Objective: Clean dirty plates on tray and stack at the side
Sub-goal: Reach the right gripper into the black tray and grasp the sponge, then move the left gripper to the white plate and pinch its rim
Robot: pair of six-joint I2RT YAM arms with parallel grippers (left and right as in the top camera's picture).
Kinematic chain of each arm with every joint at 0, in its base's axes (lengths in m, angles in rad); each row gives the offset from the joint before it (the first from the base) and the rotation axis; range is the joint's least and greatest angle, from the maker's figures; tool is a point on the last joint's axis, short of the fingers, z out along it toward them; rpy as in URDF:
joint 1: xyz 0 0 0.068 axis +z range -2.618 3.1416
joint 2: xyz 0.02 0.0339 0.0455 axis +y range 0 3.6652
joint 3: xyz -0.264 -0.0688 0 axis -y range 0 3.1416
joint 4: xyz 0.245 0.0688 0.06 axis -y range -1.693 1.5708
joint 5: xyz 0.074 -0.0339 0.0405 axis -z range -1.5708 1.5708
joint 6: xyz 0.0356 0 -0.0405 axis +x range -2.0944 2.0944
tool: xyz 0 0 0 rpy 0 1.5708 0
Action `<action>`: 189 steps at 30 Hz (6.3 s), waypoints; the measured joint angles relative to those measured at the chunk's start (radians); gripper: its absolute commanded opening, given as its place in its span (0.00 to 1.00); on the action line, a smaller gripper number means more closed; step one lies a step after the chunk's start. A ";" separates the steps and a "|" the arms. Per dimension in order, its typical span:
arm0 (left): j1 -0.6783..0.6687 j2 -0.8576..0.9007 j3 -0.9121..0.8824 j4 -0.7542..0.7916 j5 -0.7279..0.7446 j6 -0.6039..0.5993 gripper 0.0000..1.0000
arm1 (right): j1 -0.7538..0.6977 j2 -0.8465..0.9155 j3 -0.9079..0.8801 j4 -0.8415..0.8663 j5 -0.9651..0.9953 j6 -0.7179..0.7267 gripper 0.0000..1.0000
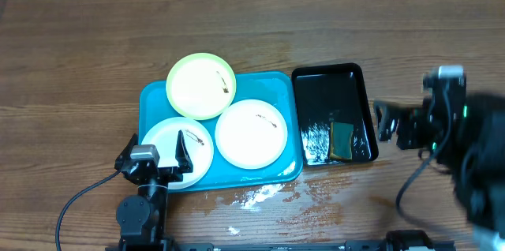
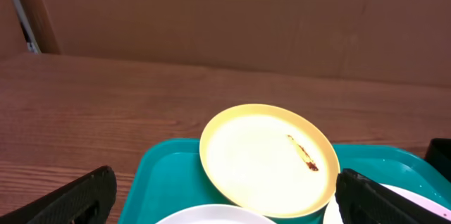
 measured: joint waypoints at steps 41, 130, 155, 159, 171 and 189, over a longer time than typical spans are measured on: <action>0.000 0.000 0.000 -0.002 0.000 0.000 1.00 | 0.245 0.604 -0.375 0.496 0.248 0.409 0.64; 0.000 0.019 0.093 -0.091 0.127 -0.006 1.00 | 0.360 0.661 -0.201 0.304 0.231 0.414 0.92; -0.243 1.334 1.092 -1.007 0.445 -0.177 0.65 | 0.360 0.662 -0.203 0.314 0.228 0.509 0.92; -0.331 1.345 1.092 -1.001 0.332 -0.255 0.62 | 0.360 0.662 -0.203 0.312 0.228 0.525 0.92; -0.483 1.349 1.026 -0.884 0.088 -0.506 0.43 | 0.360 0.662 -0.203 0.297 0.229 0.577 0.89; -0.484 1.489 0.821 -0.620 0.014 -0.628 0.45 | 0.360 0.730 -0.203 0.359 0.264 0.594 0.89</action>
